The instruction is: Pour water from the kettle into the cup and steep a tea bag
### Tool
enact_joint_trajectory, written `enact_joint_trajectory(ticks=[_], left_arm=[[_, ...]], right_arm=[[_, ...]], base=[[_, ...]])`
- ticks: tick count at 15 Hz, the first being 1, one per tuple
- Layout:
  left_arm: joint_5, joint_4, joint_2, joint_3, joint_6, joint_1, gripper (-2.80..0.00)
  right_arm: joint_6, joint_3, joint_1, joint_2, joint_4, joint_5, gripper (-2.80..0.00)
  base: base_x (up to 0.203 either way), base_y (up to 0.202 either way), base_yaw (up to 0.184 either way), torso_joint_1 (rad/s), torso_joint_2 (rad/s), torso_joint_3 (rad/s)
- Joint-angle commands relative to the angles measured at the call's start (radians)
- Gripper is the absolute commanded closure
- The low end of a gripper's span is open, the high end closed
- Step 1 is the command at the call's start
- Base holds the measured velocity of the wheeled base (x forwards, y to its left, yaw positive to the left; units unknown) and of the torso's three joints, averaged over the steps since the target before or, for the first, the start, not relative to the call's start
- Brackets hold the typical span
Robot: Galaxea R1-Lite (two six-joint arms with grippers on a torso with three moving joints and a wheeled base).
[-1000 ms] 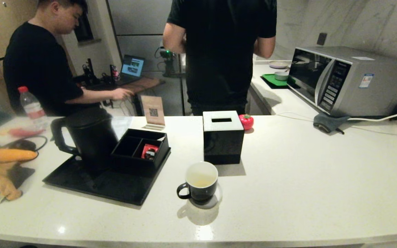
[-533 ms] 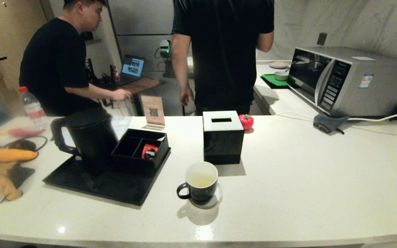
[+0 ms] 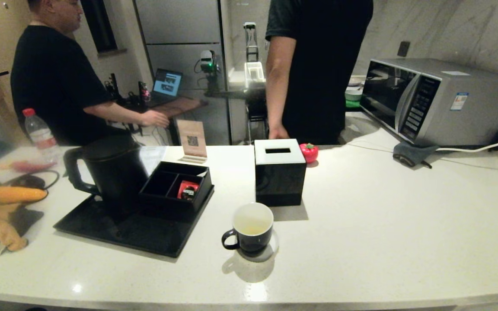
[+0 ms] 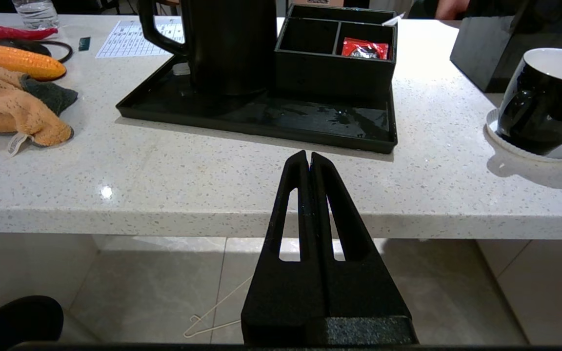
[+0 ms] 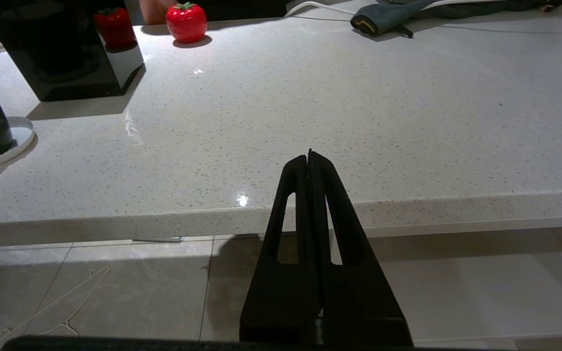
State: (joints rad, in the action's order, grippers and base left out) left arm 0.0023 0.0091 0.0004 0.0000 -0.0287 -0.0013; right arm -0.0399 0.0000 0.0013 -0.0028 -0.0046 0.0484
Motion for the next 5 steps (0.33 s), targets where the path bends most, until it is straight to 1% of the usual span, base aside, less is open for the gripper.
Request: enact_joint_trajectory(ticks=[1,5], left_arm=[[0.001,0.0,0.0,0.0,0.0,0.0,0.0],[-0.001,0.0,0.0,0.0,0.0,0.0,0.0]], right_arm=[[0.0,0.0,0.0,0.003,0.0,0.002,0.0],[-0.014,0.0,0.0,0.003,-0.002,0.001,0.0]], base=[[0.0,0.0,0.0,0.0,0.0,0.0],[0.0,0.0,0.0,0.0,0.0,0.0]])
